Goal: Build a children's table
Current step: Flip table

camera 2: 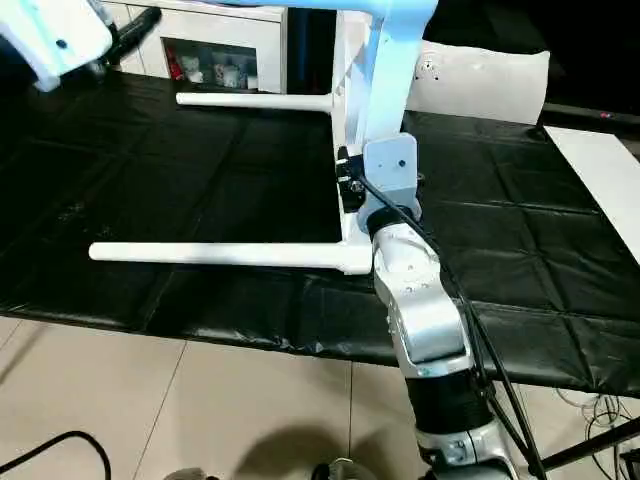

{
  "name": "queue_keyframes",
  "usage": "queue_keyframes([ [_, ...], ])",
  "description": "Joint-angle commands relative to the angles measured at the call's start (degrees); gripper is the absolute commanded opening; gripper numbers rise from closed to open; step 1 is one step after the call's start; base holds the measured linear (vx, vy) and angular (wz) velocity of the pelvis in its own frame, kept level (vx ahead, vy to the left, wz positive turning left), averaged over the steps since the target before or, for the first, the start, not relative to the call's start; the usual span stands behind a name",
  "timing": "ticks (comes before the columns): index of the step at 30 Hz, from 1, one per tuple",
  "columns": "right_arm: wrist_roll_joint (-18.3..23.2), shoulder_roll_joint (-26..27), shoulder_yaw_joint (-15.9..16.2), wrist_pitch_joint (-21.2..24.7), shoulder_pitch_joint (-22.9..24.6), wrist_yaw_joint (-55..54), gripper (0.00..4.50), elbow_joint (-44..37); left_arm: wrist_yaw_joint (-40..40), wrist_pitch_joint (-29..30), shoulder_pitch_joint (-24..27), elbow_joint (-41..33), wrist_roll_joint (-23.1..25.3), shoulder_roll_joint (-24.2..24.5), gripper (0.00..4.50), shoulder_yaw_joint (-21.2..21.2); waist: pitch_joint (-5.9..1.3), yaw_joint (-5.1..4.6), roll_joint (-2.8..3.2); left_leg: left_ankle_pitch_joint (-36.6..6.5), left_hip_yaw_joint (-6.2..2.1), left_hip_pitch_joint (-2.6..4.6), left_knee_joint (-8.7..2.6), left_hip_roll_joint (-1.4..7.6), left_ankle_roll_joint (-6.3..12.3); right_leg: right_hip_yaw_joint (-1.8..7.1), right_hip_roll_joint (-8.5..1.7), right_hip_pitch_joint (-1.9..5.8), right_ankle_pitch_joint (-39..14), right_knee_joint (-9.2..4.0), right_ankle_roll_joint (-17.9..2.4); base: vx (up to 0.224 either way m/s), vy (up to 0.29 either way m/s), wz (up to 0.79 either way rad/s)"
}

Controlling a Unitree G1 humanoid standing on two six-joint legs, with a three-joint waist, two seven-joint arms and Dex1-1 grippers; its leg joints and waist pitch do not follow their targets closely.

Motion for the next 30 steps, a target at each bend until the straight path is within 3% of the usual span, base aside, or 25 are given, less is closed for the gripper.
queue_keyframes([
  [1,-0.7,0.0,-0.3,1.1,0.3,0.4,3.47,-1.0,0.6,-0.3,-1.6,1.6,1.4,-0.3,2.66,0.0,-4.16,0.04,1.53,-9.2,-0.39,-0.50,-4.84,1.47,-3.68,3.54,-4.08,4.09,-21.5,-4.69,-1.1,0.000,0.000,0.00],
  [6,-0.9,-0.4,-0.9,1.0,0.1,0.8,3.47,-0.4,0.7,-0.9,-3.9,4.8,2.1,-1.2,2.46,-0.4,-4.21,0.21,1.68,-7.8,-0.35,-0.48,-4.82,1.58,-3.90,3.71,-4.13,4.21,-17.7,-4.25,-2.8,0.000,0.000,0.00],
  [11,-0.9,-0.9,-1.6,0.7,-0.4,1.1,3.47,0.7,-0.4,-1.2,-5.2,6.2,1.6,-1.9,2.30,-0.4,-4.14,0.41,1.87,-8.8,-0.38,-0.37,-4.91,1.62,-4.05,3.74,-4.29,4.29,-18.4,-4.32,-3.2,0.000,0.000,0.00],
  [18,-0.1,-2.6,-4.0,-1.2,-2.5,2.7,2.84,3.9,-5.1,4.4,-4.6,4.7,-8.4,-7.0,2.24,3.3,-4.24,1.15,1.74,-6.6,0.00,-0.30,-4.68,1.63,-3.32,3.87,-4.38,4.35,-16.2,-3.94,-5.2,0.000,0.000,0.00],
  [23,-0.4,-4.4,-5.8,-2.2,-4.4,2.7,2.60,5.8,-4.3,7.2,-4.9,4.6,-10.7,-8.1,2.24,7.2,-4.24,1.77,1.55,-4.4,0.25,-0.75,-4.59,1.37,-2.37,3.91,-4.35,4.65,-17.0,-3.96,-4.3,0.000,0.000,0.00],
  [24,0.0,-4.8,-6.4,-2.8,-5.2,3.5,2.60,5.9,-2.7,10.2,-5.4,3.9,-13.5,-9.9,2.24,10.5,-4.33,1.77,1.49,-3.8,0.40,-0.79,-4.45,1.21,-2.01,3.86,-4.29,4.71,-17.8,-3.99,-3.4,0.000,0.000,0.00],
  [30,0.2,-5.4,-6.7,-4.5,-5.7,4.8,2.59,3.9,1.0,15.1,-6.1,1.9,-16.7,-13.2,2.24,15.5,-4.42,2.00,1.71,-2.7,0.61,-0.83,-4.36,1.12,-0.66,3.60,-4.01,4.40,-18.5,-4.29,-2.3,0.000,0.000,0.00],
])
